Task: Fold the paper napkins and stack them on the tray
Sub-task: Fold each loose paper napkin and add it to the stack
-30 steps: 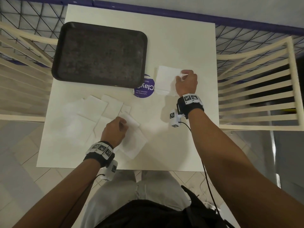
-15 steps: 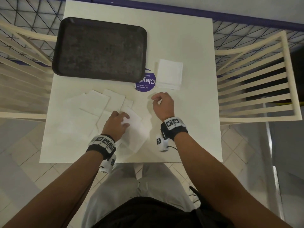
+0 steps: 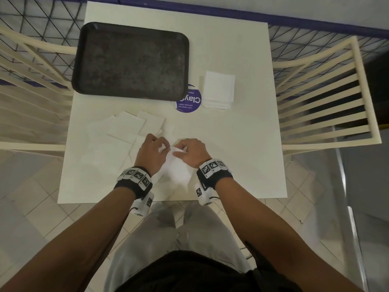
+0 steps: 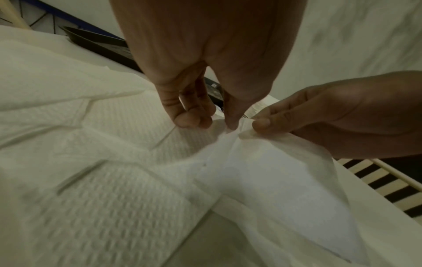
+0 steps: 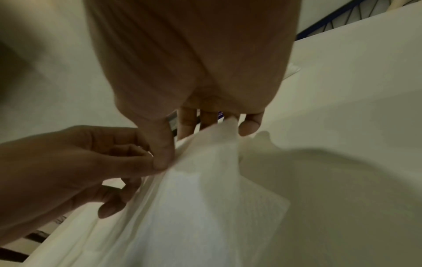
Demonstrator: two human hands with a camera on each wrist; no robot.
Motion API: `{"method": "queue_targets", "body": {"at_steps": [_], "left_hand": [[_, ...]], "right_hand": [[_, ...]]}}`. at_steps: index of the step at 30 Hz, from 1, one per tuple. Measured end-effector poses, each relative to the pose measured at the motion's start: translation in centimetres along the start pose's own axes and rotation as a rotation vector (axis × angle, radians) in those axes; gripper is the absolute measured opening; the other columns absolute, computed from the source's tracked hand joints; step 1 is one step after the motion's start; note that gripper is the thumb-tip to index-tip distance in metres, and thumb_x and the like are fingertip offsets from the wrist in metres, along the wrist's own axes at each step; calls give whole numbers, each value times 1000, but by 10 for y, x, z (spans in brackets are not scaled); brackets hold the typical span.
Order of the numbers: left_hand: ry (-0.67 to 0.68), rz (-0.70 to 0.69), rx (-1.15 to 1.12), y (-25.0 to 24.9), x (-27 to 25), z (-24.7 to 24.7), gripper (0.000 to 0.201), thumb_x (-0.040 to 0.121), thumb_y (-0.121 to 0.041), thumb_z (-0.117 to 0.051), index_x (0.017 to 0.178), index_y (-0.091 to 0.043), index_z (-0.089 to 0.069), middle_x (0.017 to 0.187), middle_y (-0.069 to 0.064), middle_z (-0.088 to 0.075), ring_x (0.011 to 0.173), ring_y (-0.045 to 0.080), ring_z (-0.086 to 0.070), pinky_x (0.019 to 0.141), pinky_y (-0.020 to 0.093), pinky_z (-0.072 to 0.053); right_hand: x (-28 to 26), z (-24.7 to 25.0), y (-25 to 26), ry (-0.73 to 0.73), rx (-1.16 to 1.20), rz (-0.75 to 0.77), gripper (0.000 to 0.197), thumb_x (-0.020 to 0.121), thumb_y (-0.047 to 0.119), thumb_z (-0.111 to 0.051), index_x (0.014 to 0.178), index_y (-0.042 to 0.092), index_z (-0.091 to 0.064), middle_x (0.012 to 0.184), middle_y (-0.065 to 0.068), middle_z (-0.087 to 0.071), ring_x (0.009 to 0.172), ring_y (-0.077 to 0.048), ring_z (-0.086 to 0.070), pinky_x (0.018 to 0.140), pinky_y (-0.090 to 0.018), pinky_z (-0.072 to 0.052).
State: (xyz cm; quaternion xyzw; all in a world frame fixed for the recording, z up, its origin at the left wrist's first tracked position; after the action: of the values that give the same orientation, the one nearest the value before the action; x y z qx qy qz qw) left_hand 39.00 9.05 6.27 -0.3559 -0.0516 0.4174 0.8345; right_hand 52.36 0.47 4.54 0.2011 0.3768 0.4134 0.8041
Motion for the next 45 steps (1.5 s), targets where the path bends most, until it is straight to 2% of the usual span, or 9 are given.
{"method": "queue_targets", "body": {"at_steps": [8,14,20,25,28,33,38,42,45], "left_hand": [[-116,163,-255,8,-3,14,15,101,-29,-58,112,-21,-62,105,-1,-61,80,18,-64,76,36,-53],[188,313,-300,9,-12,-7,60,101,-67,-37,85,-21,-71,80,-5,-76,67,18,-72,70,32,-52],[75,323,-612,3,-1,-5,34,99,-39,-65,92,-6,-70,84,7,-77,82,27,-77,67,40,-62],[-52,278,-680,3,7,12,21,97,-22,-70,89,-4,-68,80,14,-71,68,25,-67,67,45,-61],[-40,261,-683,-1,10,16,16,97,-19,-70,92,-4,-69,78,11,-69,65,23,-62,67,44,-59],[-43,260,-703,1,12,20,19,98,-22,-69,89,-6,-72,78,10,-72,69,26,-66,72,49,-62],[-99,266,-708,2,12,26,15,96,-20,-72,99,-6,-74,84,9,-76,70,24,-68,78,54,-62],[-153,234,-641,-1,11,36,34,94,-20,-73,127,-20,-64,80,0,-76,70,24,-72,80,42,-61],[-173,175,-551,-7,10,43,35,95,-20,-73,129,-22,-66,77,-1,-75,66,16,-70,79,32,-60]], "right_hand": [[-4,39,4,-77,159,-24,13,89,15,-69,101,14,-74,116,0,-73,105,-17,-64,93,-27,-47],[1,69,-7,-166,341,-59,26,89,18,-71,115,16,-71,111,-1,-72,105,-16,-66,94,-27,-49],[4,66,-13,-140,435,-92,21,86,19,-73,106,15,-71,82,0,-72,90,-17,-70,91,-34,-54],[4,61,-13,-89,484,-92,6,86,22,-74,87,21,-68,57,16,-55,70,-13,-62,70,-29,-47],[7,63,-14,-140,504,-101,39,83,43,-73,68,15,-52,62,9,-45,65,-15,-47,68,-34,-44],[11,69,-18,-224,530,-107,17,84,31,-77,89,15,-73,80,3,-72,73,-15,-62,76,-39,-55],[10,69,-10,-216,561,-83,32,83,22,-80,113,16,-71,87,-7,-75,82,-19,-70,77,-33,-53],[5,75,-2,-230,504,-21,54,83,21,-80,131,35,-59,83,-3,-71,86,-15,-67,83,-27,-55],[1,80,7,-238,453,32,38,84,15,-79,121,24,-72,82,-3,-65,71,-14,-58,73,-23,-51]]}}
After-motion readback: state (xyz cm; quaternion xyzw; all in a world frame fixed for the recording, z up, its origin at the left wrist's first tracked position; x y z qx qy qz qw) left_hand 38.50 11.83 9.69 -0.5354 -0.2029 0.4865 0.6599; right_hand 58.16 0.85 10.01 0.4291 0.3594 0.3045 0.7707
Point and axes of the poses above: each hand's wrist, its own x-axis towards the middle knuckle, its own z-axis out of the back of the hand, y = z × x, the point moved 9 cm from there along x, towards the middle knuckle
